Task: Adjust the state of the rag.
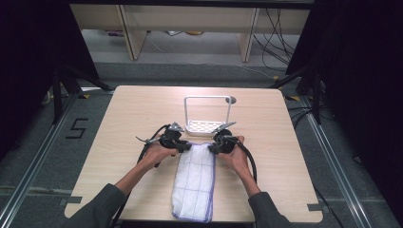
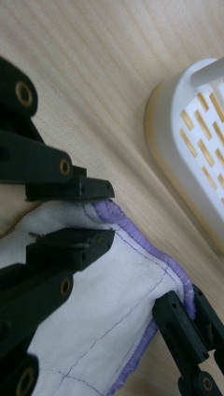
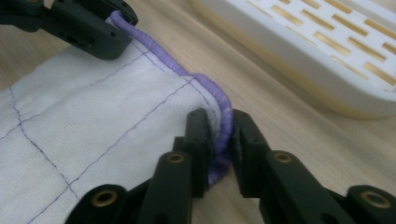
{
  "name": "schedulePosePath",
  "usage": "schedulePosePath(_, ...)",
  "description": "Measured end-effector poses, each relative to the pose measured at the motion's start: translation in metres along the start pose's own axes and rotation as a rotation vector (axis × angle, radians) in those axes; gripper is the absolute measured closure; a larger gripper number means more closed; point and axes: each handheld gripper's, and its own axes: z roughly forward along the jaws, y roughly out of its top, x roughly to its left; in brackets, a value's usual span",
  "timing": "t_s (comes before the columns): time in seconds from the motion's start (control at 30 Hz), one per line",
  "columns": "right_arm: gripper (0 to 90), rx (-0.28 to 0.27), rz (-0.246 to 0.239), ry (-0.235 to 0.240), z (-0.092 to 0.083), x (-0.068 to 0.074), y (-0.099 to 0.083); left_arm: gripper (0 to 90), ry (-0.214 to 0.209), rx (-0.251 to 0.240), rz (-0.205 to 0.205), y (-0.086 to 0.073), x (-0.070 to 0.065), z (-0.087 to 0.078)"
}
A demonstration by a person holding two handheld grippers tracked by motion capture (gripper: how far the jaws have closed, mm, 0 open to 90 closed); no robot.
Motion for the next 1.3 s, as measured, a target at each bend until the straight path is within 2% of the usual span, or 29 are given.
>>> schedulePosePath(0.03,82.0,0.0,0.002,-0.014,0.001,0.002,0.0,78.8,-0.001,-0.005,0.001,0.0,0.0,0.0)
schedulePosePath(0.07,83.3,0.0,0.003,0.004,-0.001,0.003,0.0,80.9,-0.001,-0.008,0.005,0.0,0.0,-0.001)
schedulePosePath(0.1,84.1,-0.007,-0.01,-0.005,-0.001,0.003,0.0,82.5,0.002,-0.003,0.015,0.001,0.0,-0.002)
schedulePosePath(0.17,85.0,-0.017,-0.023,-0.006,-0.001,0.002,0.0,83.8,0.0,-0.016,0.008,0.001,-0.001,-0.003)
schedulePosePath(0.23,85.5,-0.019,-0.018,-0.01,-0.002,0.003,0.0,84.3,0.0,-0.024,0.011,0.001,-0.001,-0.005)
schedulePosePath(0.27,85.6,-0.036,-0.017,-0.01,-0.001,0.003,0.0,84.4,0.0,-0.029,0.009,0.001,-0.001,-0.005)
schedulePosePath(0.3,85.7,-0.023,-0.02,-0.01,-0.003,0.003,0.001,84.5,0.0,-0.031,0.013,0.002,-0.001,-0.007)
schedulePosePath(0.37,85.9,-0.031,-0.017,-0.017,-0.004,0.004,0.002,84.7,-0.001,-0.037,0.011,0.002,-0.001,-0.009)
schedulePosePath(0.53,86.0,-0.057,-0.007,-0.001,-0.013,0.004,0.004,84.9,0.001,-0.062,0.018,0.004,-0.002,-0.019)
schedulePosePath(0.63,86.0,-0.088,0.003,0.015,-0.015,0.006,0.005,84.9,-0.003,-0.094,-0.008,0.005,-0.005,-0.023)
schedulePosePath(0.67,86.0,-0.073,-0.015,-0.003,-0.017,0.005,0.005,84.9,-0.006,-0.099,0.0,0.006,-0.004,-0.025)
schedulePosePath(0.73,86.0,-0.085,-0.01,0.004,-0.018,0.006,0.006,84.9,-0.005,-0.095,0.014,0.007,-0.004,-0.03)
schedulePosePath(0.77,86.0,-0.097,-0.007,0.018,-0.02,0.007,0.007,84.9,-0.005,-0.113,-0.006,0.007,-0.006,-0.03)
schedulePosePath(0.9,85.9,-0.122,-0.008,0.017,-0.026,0.007,0.009,84.9,-0.008,-0.131,0.002,0.011,-0.007,-0.037)
schedulePosePath(0.97,85.9,-0.131,-0.024,0.009,-0.031,0.006,0.01,84.8,-0.005,-0.138,0.0,0.012,-0.008,-0.039)
schedulePosePath(1.07,85.9,-0.137,-0.016,0.01,-0.036,0.007,0.012,84.9,-0.013,-0.151,0.002,0.015,-0.01,-0.044)
schedulePosePath(1.1,85.9,-0.151,-0.051,0.004,-0.037,0.007,0.012,84.8,-0.012,-0.15,0.006,0.015,-0.01,-0.045)
schedulePosePath(1.13,85.9,-0.16,-0.037,0.012,-0.038,0.008,0.013,84.8,-0.019,-0.156,0.005,0.016,-0.01,-0.046)
schedulePosePath(1.17,85.9,-0.16,-0.063,0.005,-0.038,0.007,0.013,84.8,-0.013,-0.162,-0.002,0.016,-0.011,-0.047)
schedulePosePath(1.2,85.9,-0.152,-0.038,0.011,-0.041,0.009,0.014,84.8,-0.014,-0.159,0.006,0.017,-0.011,-0.049)
schedulePosePath(1.27,85.9,-0.177,-0.048,0.0,-0.042,0.009,0.014,84.6,-0.015,-0.171,0.003,0.018,-0.011,-0.051)
schedulePosePath(1.3,85.9,-0.159,-0.025,-0.001,-0.046,0.01,0.015,84.6,-0.017,-0.17,0.006,0.019,-0.011,-0.052)
